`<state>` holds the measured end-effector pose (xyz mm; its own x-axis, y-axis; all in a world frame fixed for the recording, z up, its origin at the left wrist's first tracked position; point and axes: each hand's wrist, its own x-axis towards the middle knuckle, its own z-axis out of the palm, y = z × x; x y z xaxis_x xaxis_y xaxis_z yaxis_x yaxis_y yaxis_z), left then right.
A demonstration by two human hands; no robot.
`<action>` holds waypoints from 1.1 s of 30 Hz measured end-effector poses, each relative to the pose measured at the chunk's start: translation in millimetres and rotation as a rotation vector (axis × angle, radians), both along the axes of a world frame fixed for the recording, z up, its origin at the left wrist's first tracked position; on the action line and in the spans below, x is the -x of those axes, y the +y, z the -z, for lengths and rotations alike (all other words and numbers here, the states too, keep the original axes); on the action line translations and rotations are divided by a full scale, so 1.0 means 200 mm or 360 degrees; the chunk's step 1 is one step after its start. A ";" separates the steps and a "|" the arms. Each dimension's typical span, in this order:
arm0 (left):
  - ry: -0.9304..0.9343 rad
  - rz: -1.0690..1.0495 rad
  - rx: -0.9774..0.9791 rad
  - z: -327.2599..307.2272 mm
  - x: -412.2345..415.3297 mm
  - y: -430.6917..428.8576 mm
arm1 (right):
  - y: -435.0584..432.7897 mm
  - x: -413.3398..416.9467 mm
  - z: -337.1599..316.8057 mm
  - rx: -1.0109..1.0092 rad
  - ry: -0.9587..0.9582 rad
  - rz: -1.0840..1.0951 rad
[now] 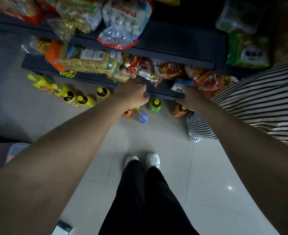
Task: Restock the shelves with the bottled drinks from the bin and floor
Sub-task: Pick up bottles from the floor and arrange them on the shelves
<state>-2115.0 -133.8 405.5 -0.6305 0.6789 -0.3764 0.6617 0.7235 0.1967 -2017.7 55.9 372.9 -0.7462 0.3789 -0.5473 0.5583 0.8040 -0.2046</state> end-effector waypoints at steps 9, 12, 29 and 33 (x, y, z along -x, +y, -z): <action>-0.0101 0.0156 0.0064 0.67 0.05 0.19 | 0.13 -0.08 0.69 0.0047 -0.0123 0.0131; -0.0113 0.0227 0.0106 0.88 0.05 0.25 | 0.18 -0.15 0.93 0.0093 -0.0091 0.0174; -0.0295 0.0303 0.0016 1.99 -0.01 0.69 | 0.57 -0.16 1.91 -0.0059 0.0113 0.0329; -0.0310 0.0316 0.0013 2.14 0.02 0.75 | 0.61 -0.15 2.02 0.0044 0.0237 0.0421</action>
<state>-2118.2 16.3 -21.6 -0.4008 0.7784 -0.4832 0.7410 0.5856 0.3287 -1987.4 178.1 -31.9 -0.6962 0.5576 -0.4522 0.7100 0.6276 -0.3193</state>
